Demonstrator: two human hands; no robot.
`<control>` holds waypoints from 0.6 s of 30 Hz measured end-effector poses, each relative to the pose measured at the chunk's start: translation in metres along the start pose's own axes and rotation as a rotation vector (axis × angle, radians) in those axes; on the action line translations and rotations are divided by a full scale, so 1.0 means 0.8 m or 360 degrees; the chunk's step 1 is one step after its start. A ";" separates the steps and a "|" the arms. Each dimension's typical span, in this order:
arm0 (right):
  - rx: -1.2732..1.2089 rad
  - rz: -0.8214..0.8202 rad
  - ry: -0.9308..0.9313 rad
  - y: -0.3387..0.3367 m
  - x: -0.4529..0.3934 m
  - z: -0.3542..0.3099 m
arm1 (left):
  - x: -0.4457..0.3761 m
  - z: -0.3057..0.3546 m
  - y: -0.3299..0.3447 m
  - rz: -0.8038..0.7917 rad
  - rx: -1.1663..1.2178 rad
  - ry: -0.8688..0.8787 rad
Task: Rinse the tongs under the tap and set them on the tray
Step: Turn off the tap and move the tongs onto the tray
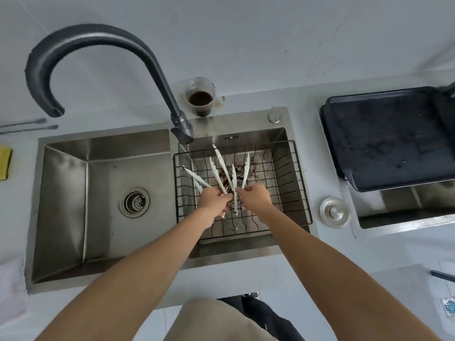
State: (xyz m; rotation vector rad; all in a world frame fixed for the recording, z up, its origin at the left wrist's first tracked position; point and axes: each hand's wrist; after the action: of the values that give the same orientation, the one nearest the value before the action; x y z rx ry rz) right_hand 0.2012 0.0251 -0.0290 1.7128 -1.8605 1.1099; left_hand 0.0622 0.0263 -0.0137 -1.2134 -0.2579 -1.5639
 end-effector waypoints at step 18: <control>-0.0197 -0.0123 -0.0159 -0.094 0.036 -0.020 | 0.050 0.065 0.007 -0.0355 0.0408 0.0067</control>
State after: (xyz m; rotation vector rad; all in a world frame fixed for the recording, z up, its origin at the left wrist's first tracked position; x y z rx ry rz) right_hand 0.2643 0.0225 0.0240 1.7822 -1.8628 0.8756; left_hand 0.1005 0.0365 0.0390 -0.9760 -0.5649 -1.6863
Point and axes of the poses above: each hand's wrist, its own x-axis away from the middle knuckle, its own y-axis out of the palm, z = x × y, and after that the axes turned 13 degrees about -x, right-handed
